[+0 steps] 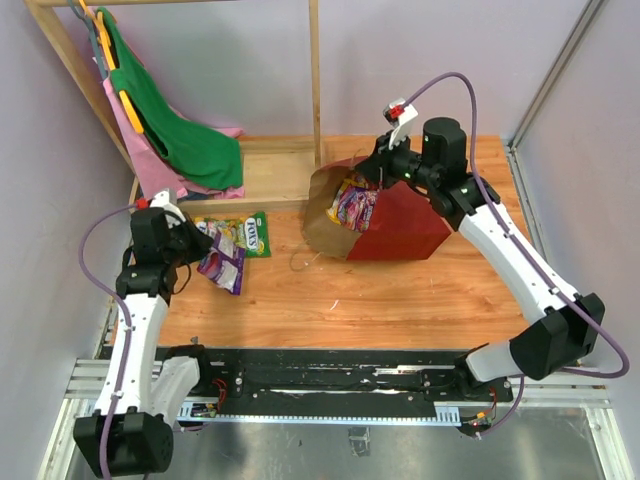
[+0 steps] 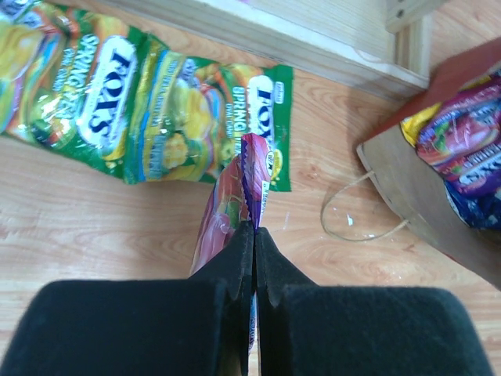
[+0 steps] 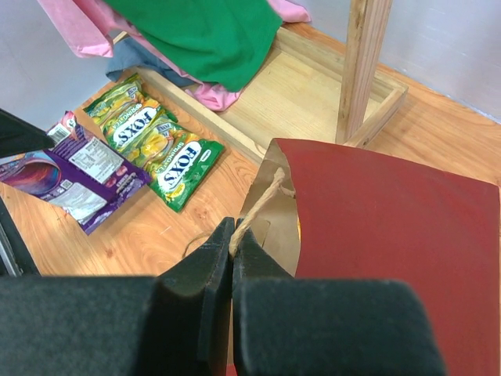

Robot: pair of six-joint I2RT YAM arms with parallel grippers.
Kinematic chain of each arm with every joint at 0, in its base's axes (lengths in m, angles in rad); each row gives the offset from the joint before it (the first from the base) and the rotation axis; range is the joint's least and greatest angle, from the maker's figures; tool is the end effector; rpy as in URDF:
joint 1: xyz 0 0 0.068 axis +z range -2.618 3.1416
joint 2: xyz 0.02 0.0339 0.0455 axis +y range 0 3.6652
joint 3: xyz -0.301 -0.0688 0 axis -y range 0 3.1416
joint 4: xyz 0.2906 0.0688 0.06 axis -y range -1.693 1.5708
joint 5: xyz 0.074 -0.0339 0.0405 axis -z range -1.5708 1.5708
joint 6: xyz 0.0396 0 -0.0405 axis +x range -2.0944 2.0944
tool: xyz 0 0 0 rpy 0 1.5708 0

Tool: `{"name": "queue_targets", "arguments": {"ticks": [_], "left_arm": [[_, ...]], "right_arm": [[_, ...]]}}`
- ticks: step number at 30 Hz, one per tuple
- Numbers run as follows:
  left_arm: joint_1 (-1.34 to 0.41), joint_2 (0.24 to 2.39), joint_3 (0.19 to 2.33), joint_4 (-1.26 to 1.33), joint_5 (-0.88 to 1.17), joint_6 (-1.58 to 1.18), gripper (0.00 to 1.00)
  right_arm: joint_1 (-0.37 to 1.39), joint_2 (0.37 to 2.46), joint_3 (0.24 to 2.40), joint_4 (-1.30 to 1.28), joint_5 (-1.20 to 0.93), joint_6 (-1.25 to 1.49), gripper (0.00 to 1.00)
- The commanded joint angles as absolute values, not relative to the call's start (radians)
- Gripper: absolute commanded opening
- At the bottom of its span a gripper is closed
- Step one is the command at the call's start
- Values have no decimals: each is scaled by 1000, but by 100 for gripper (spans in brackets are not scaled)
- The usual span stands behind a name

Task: Take the snacks out of the paper bag
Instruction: Place the snack at the center of the board.

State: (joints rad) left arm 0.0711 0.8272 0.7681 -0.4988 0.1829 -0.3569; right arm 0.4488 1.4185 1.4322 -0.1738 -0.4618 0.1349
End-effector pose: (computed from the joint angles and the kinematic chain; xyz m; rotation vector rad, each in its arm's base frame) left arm 0.2057 0.0074 0.3180 -0.3476 2.1114 -0.3628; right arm 0.3276 0.1774 0.4575 -0.6200 1.6749 0.8233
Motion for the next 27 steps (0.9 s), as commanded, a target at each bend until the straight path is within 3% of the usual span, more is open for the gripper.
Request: {"name": "queue_targets", "arguments": {"ticks": [1, 16, 27], "left_arm": [[151, 843, 763, -510, 250, -354, 1], [155, 996, 873, -721, -244, -524, 1], [156, 972, 962, -863, -502, -699, 1]], "right_arm": [[445, 1350, 1459, -167, -477, 107, 1], [445, 1285, 1453, -192, -448, 74, 1], [445, 1278, 1456, -195, -454, 74, 1]]}}
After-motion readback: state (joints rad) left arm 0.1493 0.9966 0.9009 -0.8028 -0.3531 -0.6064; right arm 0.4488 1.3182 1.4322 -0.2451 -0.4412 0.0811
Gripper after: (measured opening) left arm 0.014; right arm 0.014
